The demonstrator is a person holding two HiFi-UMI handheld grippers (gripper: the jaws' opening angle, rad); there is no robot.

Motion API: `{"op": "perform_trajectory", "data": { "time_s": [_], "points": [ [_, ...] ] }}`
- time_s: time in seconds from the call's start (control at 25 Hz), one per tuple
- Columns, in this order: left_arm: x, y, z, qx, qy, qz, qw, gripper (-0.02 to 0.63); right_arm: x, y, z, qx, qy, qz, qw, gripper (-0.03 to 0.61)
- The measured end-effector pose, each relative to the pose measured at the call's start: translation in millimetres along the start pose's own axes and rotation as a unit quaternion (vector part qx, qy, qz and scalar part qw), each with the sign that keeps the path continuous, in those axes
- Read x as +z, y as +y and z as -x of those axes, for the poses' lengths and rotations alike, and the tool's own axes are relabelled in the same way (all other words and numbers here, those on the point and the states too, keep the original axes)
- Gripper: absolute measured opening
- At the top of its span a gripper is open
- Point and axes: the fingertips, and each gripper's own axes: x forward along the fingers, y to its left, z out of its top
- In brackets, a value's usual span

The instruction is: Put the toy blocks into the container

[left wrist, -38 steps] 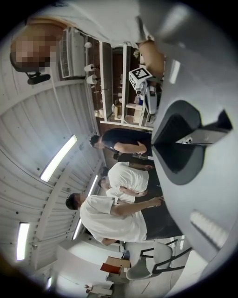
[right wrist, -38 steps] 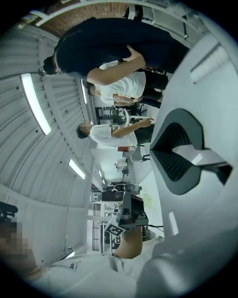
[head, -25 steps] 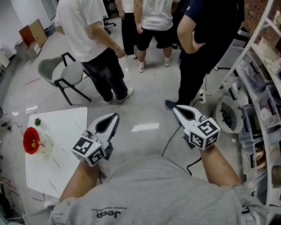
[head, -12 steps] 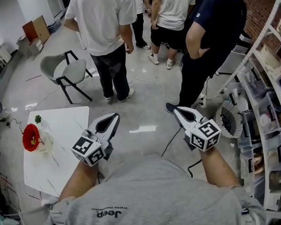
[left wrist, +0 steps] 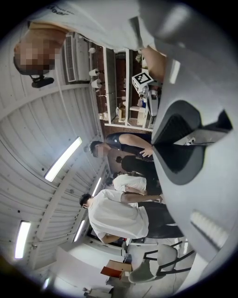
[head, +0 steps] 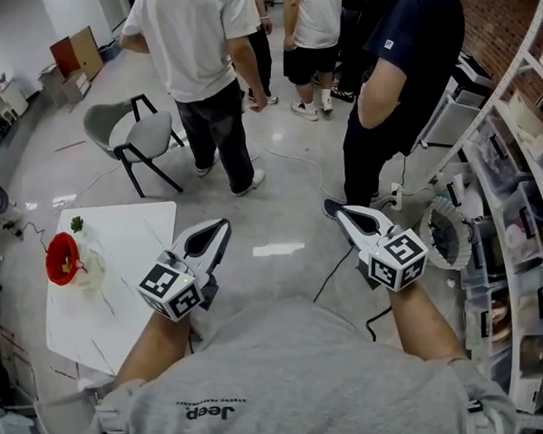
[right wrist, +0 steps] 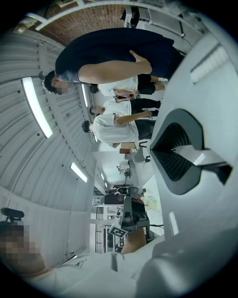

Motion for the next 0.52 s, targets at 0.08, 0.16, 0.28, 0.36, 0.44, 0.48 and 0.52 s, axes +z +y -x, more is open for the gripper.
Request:
{"op": "perform_trajectory", "data": {
  "time_s": [0.08,0.16,0.28,0.36,0.44,0.48,0.52],
  "points": [
    [1.5,0.1,0.8,0.002,-0.001,-0.001,1.0000,0.058,2.1,0.1,-0.9,0.003,-0.001,0.002,1.000,0.002],
    [2.6,0.3,0.5,0.003,-0.003,-0.002,1.0000,0.058,3.7,-0.5,-1.9,0.006,-0.001,0.005,1.000,0.002],
    [3.5,-0.4,-1.0,0.004,-0.003,-0.002,1.0000,0.058,5.4,-2.0,-2.2,0.008,-0.002,0.006,1.000,0.002],
    [3.9,-0.5,-1.3,0.004,-0.003,-0.003,1.0000,0.058,5.4,-2.7,-2.3,0.009,-0.002,0.006,1.000,0.002],
    [4.7,0.1,-1.5,0.005,-0.004,-0.002,1.0000,0.058,5.7,-3.3,-2.8,0.009,-0.002,0.005,1.000,0.002],
    [5.2,0.7,-1.6,0.005,-0.004,-0.002,1.0000,0.058,6.1,-3.6,-3.3,0.010,-0.002,0.005,1.000,0.002],
    [5.8,1.4,-1.7,0.005,-0.004,-0.002,1.0000,0.058,6.6,-3.9,-3.9,0.010,-0.002,0.004,1.000,0.002]
  ]
}}
